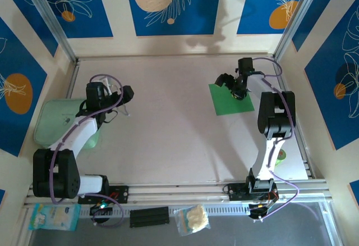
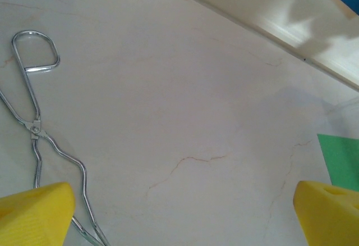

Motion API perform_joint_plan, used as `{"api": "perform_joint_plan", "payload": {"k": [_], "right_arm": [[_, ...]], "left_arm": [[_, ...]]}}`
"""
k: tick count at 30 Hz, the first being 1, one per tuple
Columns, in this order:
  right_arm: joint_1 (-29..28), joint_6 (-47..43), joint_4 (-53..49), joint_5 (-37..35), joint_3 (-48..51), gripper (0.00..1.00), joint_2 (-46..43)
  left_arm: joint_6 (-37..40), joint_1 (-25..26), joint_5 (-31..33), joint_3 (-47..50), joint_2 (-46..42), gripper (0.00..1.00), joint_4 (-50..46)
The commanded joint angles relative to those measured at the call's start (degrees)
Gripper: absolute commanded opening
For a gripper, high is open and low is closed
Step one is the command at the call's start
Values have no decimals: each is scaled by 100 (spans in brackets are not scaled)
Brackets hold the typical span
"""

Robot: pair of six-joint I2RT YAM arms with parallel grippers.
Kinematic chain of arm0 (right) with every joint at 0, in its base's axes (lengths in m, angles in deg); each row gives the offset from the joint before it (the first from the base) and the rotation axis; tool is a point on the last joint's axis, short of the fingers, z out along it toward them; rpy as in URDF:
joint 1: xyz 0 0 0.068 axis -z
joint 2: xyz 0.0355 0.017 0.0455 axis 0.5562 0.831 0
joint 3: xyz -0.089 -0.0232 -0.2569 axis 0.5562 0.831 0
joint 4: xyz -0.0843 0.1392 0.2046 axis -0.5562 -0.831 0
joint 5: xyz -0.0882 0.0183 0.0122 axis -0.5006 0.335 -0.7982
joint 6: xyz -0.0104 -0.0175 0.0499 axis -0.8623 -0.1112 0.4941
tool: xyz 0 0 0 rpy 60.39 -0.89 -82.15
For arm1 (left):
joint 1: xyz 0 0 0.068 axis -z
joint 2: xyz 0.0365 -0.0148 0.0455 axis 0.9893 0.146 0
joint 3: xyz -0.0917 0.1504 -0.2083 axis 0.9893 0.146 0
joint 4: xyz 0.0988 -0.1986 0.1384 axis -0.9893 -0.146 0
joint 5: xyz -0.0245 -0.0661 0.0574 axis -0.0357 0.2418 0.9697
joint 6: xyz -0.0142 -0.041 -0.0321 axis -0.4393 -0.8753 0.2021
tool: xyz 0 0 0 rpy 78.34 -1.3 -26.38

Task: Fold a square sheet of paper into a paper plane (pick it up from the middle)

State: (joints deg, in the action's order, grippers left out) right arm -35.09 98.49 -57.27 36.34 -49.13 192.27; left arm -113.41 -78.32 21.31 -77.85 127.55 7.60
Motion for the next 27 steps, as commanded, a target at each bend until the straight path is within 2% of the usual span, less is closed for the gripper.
{"api": "perform_joint_plan", "payload": {"k": [1, 7, 13, 16, 21, 23, 27], "right_arm": [[17, -6, -549, -211, -387, 99, 338], [-103, 101, -669, -327, -379, 99, 517], [-532, 441, -1014, -541, -154, 100, 495], [-986, 943, -1281, -767, -22, 100, 434], [-2057, 2246, -1403, -1066, 207, 100, 251], [-2471, 2778, -1476, -1078, 91, 100, 265], [-3098, 3265, -1597, -1074, -354, 100, 336]], "left_arm": [[-44, 39, -240, -227, 89, 100, -169], [-25, 35, -336, -271, 189, 99, -103], [-41, 40, -334, -237, 238, 99, -110], [-31, 33, -395, -252, 280, 100, -151], [-72, 40, -423, -262, 359, 99, -184], [-129, 43, -440, -275, 422, 99, -180], [-185, 51, -551, -412, 570, 100, -270]]}}
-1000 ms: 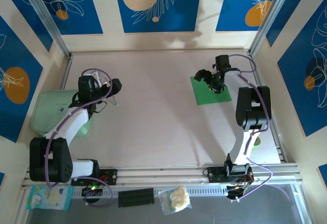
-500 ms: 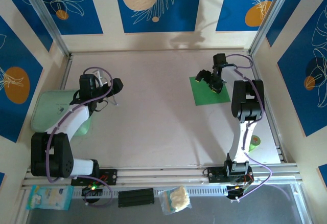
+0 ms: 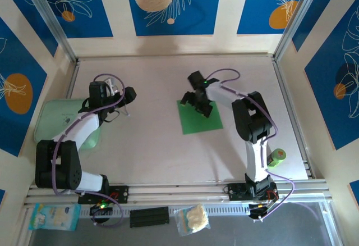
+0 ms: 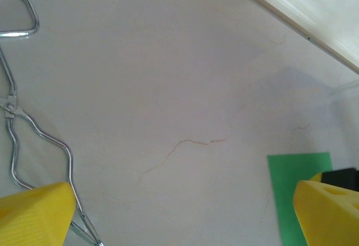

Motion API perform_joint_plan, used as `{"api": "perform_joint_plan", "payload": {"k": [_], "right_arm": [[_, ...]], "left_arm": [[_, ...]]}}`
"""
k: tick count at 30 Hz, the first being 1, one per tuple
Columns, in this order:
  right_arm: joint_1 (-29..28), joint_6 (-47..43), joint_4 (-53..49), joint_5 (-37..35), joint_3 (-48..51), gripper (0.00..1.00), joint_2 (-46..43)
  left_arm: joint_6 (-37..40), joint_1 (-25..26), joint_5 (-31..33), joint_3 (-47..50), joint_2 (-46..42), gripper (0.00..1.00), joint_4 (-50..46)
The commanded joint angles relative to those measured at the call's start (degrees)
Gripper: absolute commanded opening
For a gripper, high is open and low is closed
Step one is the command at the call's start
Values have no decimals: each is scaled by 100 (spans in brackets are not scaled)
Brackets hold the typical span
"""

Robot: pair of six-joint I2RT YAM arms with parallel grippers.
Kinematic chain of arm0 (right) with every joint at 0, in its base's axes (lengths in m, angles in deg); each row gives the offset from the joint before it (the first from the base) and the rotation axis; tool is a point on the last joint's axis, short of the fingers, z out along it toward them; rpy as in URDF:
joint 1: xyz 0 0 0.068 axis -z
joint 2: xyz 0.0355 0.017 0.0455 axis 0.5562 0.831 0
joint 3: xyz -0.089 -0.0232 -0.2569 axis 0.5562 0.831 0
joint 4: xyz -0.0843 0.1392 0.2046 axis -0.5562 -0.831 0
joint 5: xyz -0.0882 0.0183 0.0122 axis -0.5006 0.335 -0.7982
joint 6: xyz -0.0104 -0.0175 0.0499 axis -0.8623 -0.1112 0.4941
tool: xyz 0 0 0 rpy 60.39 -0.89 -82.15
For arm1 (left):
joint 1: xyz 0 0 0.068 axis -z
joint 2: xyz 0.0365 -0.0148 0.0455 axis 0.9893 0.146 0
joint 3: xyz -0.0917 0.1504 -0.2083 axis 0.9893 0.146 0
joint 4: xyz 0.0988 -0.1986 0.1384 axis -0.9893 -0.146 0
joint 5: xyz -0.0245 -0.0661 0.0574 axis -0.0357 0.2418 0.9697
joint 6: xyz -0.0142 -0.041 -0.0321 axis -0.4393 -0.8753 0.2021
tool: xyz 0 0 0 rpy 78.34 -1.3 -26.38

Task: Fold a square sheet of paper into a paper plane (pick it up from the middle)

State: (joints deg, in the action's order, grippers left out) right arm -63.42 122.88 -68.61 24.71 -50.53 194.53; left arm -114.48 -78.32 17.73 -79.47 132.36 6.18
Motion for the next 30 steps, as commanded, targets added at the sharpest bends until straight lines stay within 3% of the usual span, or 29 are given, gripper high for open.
{"api": "perform_joint_plan", "payload": {"k": [1, 4, 9, 16, 22, 30], "right_arm": [[-373, 895, -507, 62, -322, 100, 91], [-465, 713, -403, -4, -507, 100, -133], [-137, -505, -12, 254, -321, 99, -573], [491, -1773, 340, 1199, 578, 86, -879], [653, -2020, 191, 1335, 787, 77, -840], [560, -1734, 49, 1012, 1068, 77, -771]], "left_arm": [[-94, 58, -223, -303, 122, 100, -187], [-95, 126, -288, -436, 181, 99, -425], [-97, 450, -197, -640, 271, 99, -947], [-465, 1048, -73, -957, 717, 99, -1361], [-796, 1565, -69, -1383, 1308, 99, -1620], [-1081, 2128, -47, -1848, 1953, 94, -1947]]}}
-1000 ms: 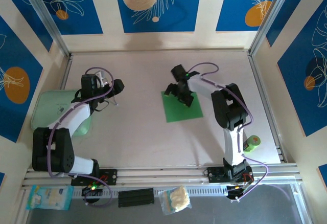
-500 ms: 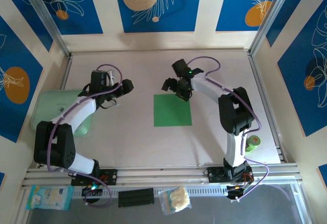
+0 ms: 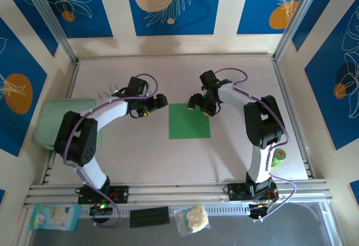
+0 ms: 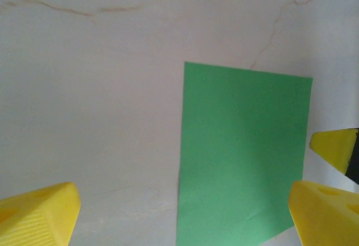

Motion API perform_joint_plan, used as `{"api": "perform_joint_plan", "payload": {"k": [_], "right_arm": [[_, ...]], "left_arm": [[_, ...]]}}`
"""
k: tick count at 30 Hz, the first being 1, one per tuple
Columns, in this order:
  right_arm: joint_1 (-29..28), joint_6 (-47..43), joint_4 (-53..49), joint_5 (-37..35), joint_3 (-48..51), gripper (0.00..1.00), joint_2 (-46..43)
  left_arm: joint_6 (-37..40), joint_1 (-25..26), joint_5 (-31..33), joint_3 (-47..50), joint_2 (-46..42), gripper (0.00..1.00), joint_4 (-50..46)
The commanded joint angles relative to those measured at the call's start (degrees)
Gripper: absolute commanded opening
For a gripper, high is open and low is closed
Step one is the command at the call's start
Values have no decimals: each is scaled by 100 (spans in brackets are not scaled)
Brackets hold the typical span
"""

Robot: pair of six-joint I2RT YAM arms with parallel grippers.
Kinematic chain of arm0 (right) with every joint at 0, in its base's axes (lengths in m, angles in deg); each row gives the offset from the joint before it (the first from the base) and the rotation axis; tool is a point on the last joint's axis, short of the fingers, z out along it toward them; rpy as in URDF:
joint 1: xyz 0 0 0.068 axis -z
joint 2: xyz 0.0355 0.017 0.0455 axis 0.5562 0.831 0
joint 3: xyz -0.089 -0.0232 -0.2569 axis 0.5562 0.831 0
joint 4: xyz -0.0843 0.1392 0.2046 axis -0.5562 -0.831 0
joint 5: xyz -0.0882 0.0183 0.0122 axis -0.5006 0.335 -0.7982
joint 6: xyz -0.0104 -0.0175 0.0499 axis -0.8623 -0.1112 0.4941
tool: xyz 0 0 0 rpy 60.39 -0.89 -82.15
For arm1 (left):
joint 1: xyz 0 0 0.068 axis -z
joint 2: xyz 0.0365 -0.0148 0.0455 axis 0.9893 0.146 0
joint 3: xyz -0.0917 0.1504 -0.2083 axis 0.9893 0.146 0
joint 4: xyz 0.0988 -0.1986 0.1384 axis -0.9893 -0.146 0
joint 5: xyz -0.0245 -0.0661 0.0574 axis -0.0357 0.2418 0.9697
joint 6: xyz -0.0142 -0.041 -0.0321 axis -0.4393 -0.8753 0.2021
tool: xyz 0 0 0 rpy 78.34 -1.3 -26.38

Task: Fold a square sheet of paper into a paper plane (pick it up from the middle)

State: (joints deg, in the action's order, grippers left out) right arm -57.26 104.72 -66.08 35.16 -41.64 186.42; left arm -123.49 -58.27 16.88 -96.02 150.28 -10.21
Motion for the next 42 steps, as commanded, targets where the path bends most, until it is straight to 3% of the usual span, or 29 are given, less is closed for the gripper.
{"api": "perform_joint_plan", "payload": {"k": [1, 12, 17, 22, 26, 30, 33, 42], "right_arm": [[-85, 158, -209, -79, 238, 77, 37], [-633, 1861, -214, -68, 456, 79, 68], [-834, 2710, 349, 488, 360, 79, 141], [-898, 2211, 123, -96, 19, 80, -298], [-582, 1909, 365, -511, 529, 82, -967], [-49, 1464, 492, -513, 961, 87, -1293], [273, 1096, 788, -475, 1311, 100, -1521], [841, 656, 893, -479, 1575, 99, -1583]], "left_arm": [[-227, 166, 47, -223, 218, 94, -324], [-400, 303, 310, -264, 359, 93, -415], [-424, 303, 442, -293, 317, 93, -542], [-290, 470, 775, -411, 236, 93, -911], [5, 762, 1103, -751, 385, 95, -1512], [375, 1151, 1257, -1270, 701, 100, -1991], [677, 1470, 1534, -1871, 1096, 100, -2538], [1024, 1936, 1829, -3024, 2069, 98, -3362]]}}
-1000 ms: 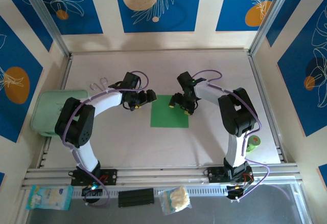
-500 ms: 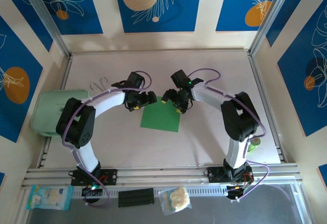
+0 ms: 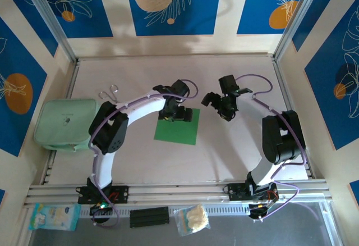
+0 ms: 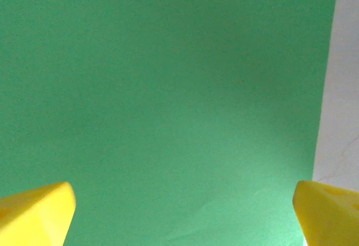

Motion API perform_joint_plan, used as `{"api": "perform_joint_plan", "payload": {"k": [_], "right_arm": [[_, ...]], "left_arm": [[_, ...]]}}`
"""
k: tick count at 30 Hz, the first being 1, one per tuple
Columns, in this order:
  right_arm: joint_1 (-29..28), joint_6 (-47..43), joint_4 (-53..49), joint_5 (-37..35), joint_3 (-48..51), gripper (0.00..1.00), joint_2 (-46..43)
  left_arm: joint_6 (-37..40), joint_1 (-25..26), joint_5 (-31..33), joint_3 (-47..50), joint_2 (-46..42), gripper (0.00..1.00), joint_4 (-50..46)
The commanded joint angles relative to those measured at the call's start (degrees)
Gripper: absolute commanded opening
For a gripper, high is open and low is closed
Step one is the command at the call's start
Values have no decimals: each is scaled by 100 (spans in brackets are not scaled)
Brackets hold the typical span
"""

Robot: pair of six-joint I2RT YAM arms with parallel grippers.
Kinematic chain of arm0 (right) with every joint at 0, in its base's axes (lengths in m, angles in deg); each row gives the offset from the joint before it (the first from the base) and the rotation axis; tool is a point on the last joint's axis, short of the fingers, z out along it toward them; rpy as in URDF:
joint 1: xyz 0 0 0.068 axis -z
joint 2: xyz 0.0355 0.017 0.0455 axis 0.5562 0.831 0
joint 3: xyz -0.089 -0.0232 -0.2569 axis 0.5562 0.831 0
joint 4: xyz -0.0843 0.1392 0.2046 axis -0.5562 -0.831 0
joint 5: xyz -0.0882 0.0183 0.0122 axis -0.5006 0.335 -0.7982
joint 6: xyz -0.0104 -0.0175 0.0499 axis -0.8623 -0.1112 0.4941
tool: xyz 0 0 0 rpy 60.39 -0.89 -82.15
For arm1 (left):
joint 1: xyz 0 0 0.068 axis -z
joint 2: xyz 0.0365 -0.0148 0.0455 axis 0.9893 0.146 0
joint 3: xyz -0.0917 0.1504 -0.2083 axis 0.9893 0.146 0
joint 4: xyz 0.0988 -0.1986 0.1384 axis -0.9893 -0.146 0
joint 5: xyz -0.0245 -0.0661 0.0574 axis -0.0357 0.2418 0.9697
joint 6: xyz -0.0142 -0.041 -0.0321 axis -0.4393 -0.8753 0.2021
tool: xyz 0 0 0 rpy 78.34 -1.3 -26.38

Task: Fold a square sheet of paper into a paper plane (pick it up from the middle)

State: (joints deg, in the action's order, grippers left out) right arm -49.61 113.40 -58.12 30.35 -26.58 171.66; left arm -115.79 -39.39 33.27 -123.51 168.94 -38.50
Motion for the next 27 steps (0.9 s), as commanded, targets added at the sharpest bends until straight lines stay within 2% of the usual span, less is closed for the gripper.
{"api": "perform_joint_plan", "payload": {"k": [1, 5, 9, 12, 27], "right_arm": [[111, -178, 86, 38, 68, 100, -83], [134, -82, 105, 131, 125, 97, -19], [134, 26, 203, 234, 223, 95, -31], [132, 48, 219, 234, 228, 94, -30], [114, 70, 94, 156, 148, 93, -45]], "left_arm": [[302, 48, 238, -367, 303, 97, -601], [440, 40, 294, -773, 672, 92, -981], [354, 72, 162, -803, 757, 91, -928], [315, 98, 152, -941, 858, 84, -948], [96, 221, 296, -1217, 1253, 82, -1184]]}}
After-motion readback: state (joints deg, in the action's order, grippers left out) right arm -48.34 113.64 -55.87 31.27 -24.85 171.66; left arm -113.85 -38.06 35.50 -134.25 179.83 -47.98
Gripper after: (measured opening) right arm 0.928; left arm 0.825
